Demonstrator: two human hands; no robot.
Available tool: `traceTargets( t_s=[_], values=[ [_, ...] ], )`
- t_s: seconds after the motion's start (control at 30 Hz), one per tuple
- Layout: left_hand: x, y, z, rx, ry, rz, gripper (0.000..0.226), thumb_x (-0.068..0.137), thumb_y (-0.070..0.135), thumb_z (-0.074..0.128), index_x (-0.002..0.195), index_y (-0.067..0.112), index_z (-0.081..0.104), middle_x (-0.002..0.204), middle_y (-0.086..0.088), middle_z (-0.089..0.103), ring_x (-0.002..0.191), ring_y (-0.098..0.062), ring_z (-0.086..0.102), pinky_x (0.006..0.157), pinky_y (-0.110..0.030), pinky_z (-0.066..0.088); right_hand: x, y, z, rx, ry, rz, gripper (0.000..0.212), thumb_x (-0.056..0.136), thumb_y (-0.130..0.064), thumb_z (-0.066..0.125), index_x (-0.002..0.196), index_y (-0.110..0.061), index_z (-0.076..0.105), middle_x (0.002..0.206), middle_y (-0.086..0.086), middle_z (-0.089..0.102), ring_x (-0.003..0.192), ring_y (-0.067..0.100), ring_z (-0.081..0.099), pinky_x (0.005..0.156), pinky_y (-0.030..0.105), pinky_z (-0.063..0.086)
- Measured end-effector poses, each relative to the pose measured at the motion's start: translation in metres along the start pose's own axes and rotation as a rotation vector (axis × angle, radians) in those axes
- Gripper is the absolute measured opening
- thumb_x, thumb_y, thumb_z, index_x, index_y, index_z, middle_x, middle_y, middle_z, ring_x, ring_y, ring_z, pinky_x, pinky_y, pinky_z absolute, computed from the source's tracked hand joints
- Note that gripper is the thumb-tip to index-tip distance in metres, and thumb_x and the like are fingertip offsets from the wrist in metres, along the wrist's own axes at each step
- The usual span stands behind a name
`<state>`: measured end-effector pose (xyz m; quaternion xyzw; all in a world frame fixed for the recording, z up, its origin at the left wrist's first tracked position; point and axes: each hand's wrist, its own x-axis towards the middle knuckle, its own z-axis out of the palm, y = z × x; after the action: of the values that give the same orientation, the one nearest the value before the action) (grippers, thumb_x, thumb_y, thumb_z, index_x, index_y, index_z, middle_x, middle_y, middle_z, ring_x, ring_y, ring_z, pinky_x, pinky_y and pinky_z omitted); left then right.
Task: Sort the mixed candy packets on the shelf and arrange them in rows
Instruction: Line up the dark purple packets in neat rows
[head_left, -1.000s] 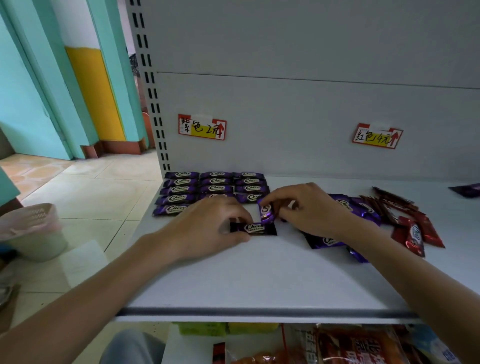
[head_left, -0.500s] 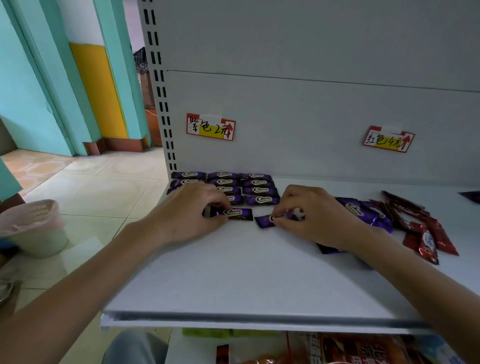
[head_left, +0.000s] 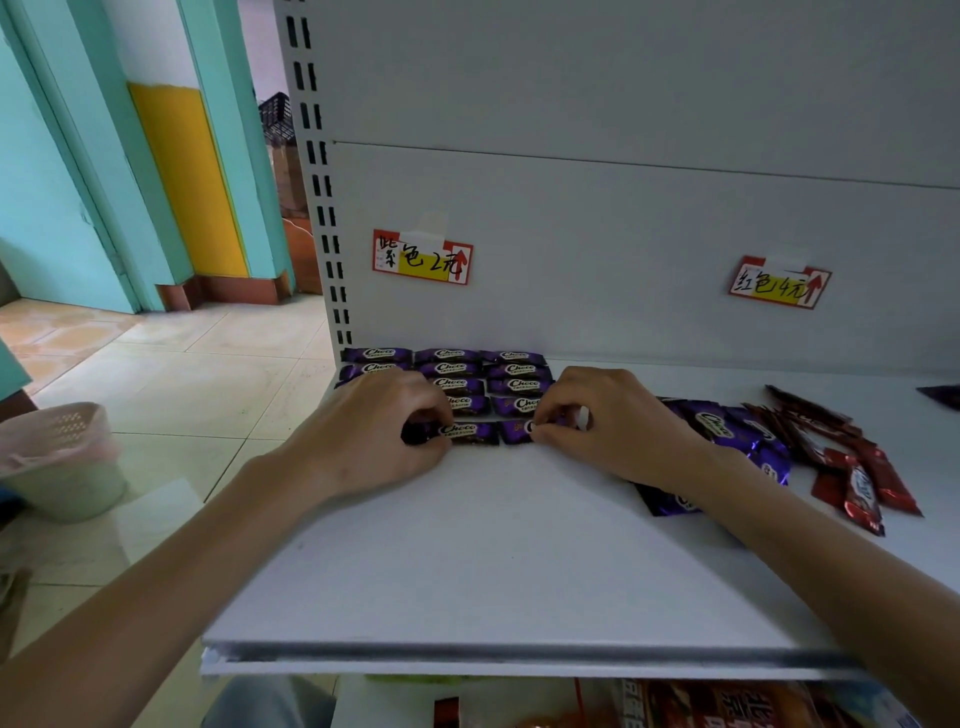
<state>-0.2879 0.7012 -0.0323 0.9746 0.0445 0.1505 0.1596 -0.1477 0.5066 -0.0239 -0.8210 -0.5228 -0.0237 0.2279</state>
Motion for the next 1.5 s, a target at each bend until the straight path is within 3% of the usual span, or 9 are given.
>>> traceTargets(
  t_s=[0.4,0.47,0.63,0.77,0.9,1.0,1.1,1.27,1.5],
  values=[
    [0.001,0.001,-0.002,0.017,0.008,-0.013,0.031,0.073,0.044,0.052,0.095,0.028,0.067,0.094,0.014,0.061,0.09,-0.006,0.055,0.081,-0.035,0.05,0.005,-0.002,0.003,-0.025,0.005,0.023,0.014,0.083,-0.033,0.065,0.084,-0.02,0.069,0.084,-0.004,0.06,0.079,0.013,0.054,0.075,0.038,0.048],
    [0.001,0.001,-0.002,0.019,0.012,-0.009,0.032,0.073,0.045,0.051,0.095,0.028,0.067,0.094,0.014,0.06,0.09,-0.006,0.055,0.081,-0.035,0.05,0.004,-0.002,0.004,-0.031,0.008,0.013,0.013,0.084,-0.032,0.064,0.084,-0.02,0.07,0.083,-0.004,0.06,0.077,0.012,0.054,0.074,0.034,0.048],
    [0.006,0.01,-0.004,-0.024,0.023,0.031,0.035,0.074,0.047,0.052,0.098,0.027,0.068,0.095,0.015,0.061,0.087,-0.004,0.056,0.079,-0.03,0.049,0.003,0.007,-0.014,0.034,0.098,0.031,0.011,0.088,-0.017,0.06,0.086,-0.015,0.071,0.081,-0.007,0.062,0.076,0.007,0.056,0.067,0.005,0.038],
    [0.024,0.037,-0.001,-0.083,0.013,0.146,0.02,0.082,0.023,0.068,0.102,0.019,0.067,0.096,0.009,0.063,0.085,-0.005,0.057,0.08,-0.023,0.044,-0.008,0.029,-0.043,-0.007,0.135,0.118,0.015,0.089,-0.012,0.058,0.092,-0.019,0.071,0.088,-0.006,0.066,0.078,0.002,0.057,0.067,0.0,0.037],
    [0.042,0.074,0.013,-0.183,-0.018,0.224,0.024,0.083,0.021,0.067,0.106,0.018,0.064,0.096,0.01,0.059,0.084,-0.002,0.055,0.078,-0.009,0.04,-0.033,0.053,-0.067,-0.026,0.144,0.222,0.024,0.087,-0.003,0.055,0.096,-0.017,0.071,0.091,-0.006,0.067,0.078,-0.001,0.057,0.067,-0.002,0.037],
    [0.052,0.1,0.029,-0.178,-0.072,0.25,0.025,0.085,0.027,0.064,0.108,0.018,0.063,0.1,0.009,0.06,0.086,-0.006,0.056,0.082,-0.023,0.045,-0.054,0.065,-0.076,-0.051,0.062,0.266,0.028,0.084,-0.003,0.056,0.099,-0.021,0.069,0.095,-0.008,0.067,0.082,-0.006,0.056,0.072,0.001,0.04],
    [0.061,0.114,0.047,-0.109,-0.126,0.219,0.033,0.086,0.037,0.059,0.115,0.022,0.059,0.11,0.005,0.058,0.098,-0.01,0.053,0.087,-0.028,0.043,-0.069,0.069,-0.078,-0.053,-0.02,0.263,0.025,0.083,-0.013,0.064,0.104,-0.026,0.068,0.1,-0.015,0.062,0.093,0.0,0.055,0.083,0.013,0.039],
    [0.066,0.127,0.064,-0.044,-0.128,0.211,0.034,0.085,0.046,0.058,0.114,0.028,0.057,0.105,0.004,0.053,0.102,-0.013,0.047,0.088,-0.031,0.04,-0.081,0.076,-0.075,-0.059,-0.012,0.21,0.033,0.08,-0.02,0.069,0.111,-0.031,0.065,0.101,-0.02,0.055,0.095,-0.001,0.05,0.079,0.003,0.031],
    [0.067,0.125,0.057,-0.225,-0.139,0.127,0.038,0.08,0.021,0.067,0.117,0.02,0.057,0.093,0.01,0.059,0.078,-0.003,0.055,0.062,-0.003,0.039,-0.077,0.073,-0.071,-0.007,-0.009,0.243,0.048,0.081,-0.015,0.068,0.125,-0.03,0.055,0.108,-0.017,0.056,0.095,0.0,0.052,0.075,0.003,0.034]
  ],
)
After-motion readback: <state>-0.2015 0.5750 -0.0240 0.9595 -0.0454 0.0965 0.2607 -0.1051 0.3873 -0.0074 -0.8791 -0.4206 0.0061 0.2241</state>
